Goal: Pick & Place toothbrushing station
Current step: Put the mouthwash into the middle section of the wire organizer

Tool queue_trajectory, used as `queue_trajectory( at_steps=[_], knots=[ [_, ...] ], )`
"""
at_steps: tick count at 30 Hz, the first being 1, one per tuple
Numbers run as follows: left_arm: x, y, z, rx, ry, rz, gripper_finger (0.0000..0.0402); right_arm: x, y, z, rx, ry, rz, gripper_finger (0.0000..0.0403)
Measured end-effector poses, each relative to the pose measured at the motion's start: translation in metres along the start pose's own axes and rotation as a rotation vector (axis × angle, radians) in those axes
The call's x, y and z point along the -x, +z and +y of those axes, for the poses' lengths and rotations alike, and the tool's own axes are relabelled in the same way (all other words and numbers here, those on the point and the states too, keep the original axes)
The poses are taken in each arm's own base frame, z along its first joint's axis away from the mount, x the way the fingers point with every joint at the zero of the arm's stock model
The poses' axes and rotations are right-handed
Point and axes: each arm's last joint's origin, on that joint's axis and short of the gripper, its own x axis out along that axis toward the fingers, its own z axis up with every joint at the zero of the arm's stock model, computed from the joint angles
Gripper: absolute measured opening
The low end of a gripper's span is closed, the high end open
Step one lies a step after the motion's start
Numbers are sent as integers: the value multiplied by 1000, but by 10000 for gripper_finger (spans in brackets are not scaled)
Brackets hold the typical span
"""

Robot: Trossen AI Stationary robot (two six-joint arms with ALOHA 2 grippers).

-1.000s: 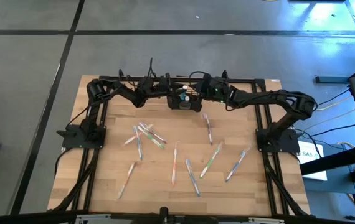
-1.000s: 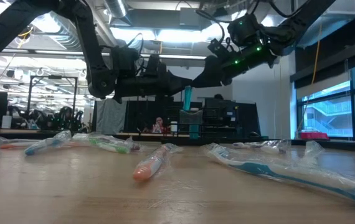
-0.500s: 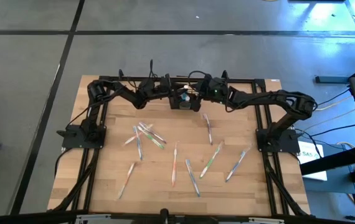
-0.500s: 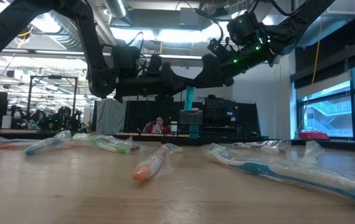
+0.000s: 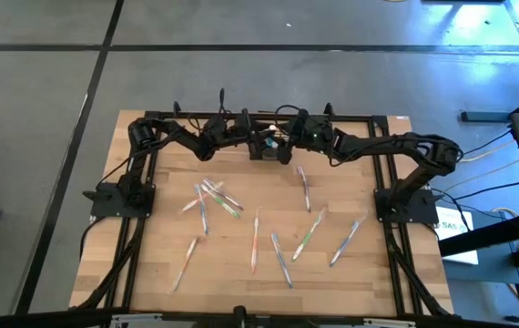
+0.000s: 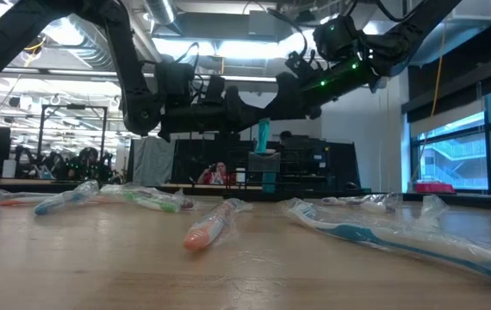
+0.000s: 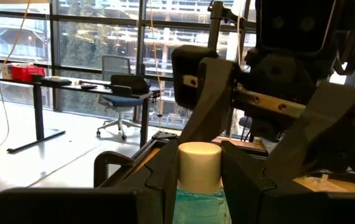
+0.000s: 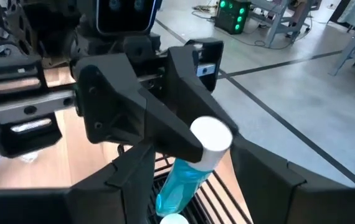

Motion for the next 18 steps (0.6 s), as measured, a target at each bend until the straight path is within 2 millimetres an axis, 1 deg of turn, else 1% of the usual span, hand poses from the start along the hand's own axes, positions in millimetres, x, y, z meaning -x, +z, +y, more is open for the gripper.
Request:
queue_trajectory(
  at_steps=[4, 9, 14, 18],
  knots=[
    [0, 0, 0, -1, 1, -2, 93, -9, -8, 1, 3, 0, 1, 210],
    [0, 2, 1, -6, 1, -9, 93, -10, -7, 1, 18, -4, -21, 197],
    [0, 1, 0, -12, 0, -6, 93, -10, -7, 1, 18, -6, -20, 168],
    [0, 1, 0, -15, 0, -6, 93, -10, -7, 1, 0, -7, -20, 133]
  ],
)
